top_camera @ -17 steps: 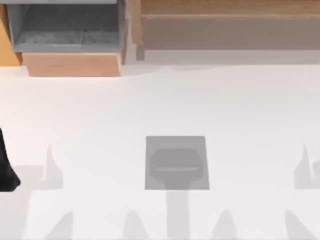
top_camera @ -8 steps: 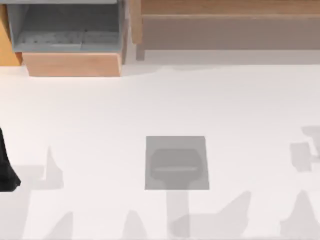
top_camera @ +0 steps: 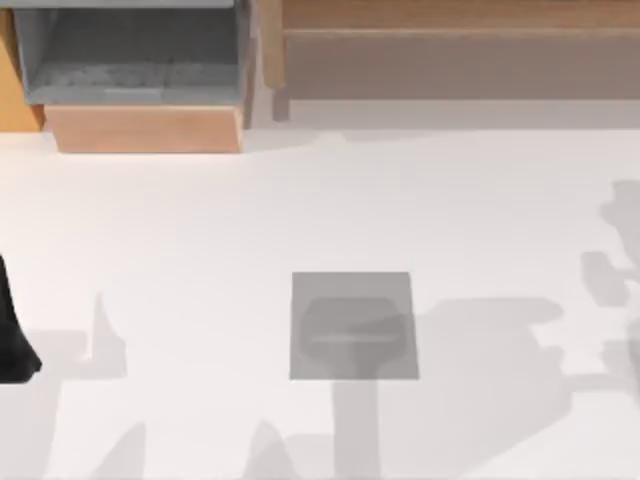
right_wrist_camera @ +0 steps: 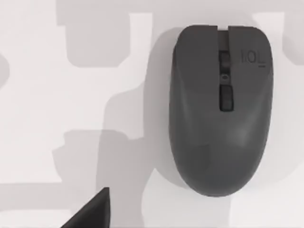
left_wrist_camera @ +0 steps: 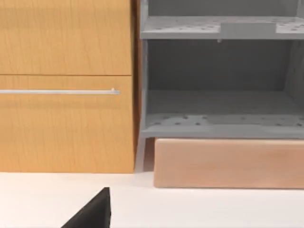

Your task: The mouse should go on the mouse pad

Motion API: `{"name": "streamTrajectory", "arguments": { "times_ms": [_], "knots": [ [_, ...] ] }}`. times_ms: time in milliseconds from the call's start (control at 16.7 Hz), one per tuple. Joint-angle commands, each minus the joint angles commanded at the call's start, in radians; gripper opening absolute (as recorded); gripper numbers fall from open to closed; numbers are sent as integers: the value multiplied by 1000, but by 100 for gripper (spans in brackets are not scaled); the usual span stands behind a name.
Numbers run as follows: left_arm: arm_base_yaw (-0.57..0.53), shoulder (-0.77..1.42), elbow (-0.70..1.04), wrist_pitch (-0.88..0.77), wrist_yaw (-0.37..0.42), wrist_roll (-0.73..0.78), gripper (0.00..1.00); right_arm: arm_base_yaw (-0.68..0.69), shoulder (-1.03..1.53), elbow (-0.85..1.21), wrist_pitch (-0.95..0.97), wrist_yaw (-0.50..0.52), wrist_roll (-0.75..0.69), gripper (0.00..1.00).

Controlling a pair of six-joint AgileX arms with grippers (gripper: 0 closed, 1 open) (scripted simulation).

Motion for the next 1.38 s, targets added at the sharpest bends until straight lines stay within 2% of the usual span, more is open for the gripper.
{"name": "streamTrajectory", "arguments": {
  "times_ms": [300,780,960,1380],
  "knots": [
    [0,0,0,0,0,0,100,-15,245,183,-142,1,-17,100],
    [0,0,0,0,0,0,100,-12,274,204,-156,1,-19,100],
    [0,0,0,0,0,0,100,-14,307,162,-87,1,-16,100],
    [0,0,0,0,0,0,100,-13,440,4,211,2,-13,100]
  ]
}}
